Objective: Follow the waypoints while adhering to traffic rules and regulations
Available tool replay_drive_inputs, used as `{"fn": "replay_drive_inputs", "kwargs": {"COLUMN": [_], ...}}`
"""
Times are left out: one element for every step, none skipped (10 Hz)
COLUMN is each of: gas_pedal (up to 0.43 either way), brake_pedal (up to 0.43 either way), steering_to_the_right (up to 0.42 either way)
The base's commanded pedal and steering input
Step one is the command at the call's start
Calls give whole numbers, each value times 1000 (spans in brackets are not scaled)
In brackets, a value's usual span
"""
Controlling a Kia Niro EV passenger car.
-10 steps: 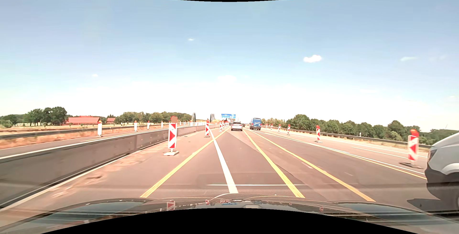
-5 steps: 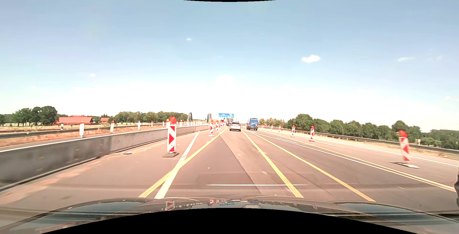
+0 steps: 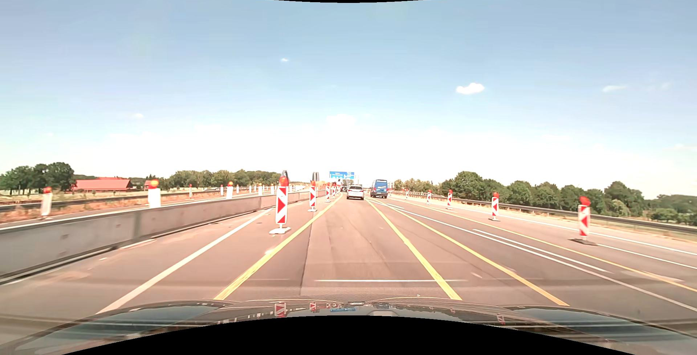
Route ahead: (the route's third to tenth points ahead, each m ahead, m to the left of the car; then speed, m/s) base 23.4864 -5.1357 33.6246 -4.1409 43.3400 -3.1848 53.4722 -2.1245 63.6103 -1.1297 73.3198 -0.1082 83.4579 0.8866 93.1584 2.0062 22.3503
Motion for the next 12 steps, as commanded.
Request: {"fn": "replay_drive_inputs", "kwargs": {"gas_pedal": [358, 358, 358, 358, 358, 358, 358, 358, 358, 350, 339, 339], "brake_pedal": [0, 0, 0, 0, 0, 0, 0, 0, 0, 0, 0, 0], "steering_to_the_right": [0, -1, -1, -4, -5, -5, -5, -5, -5, -6, -6, -6]}}
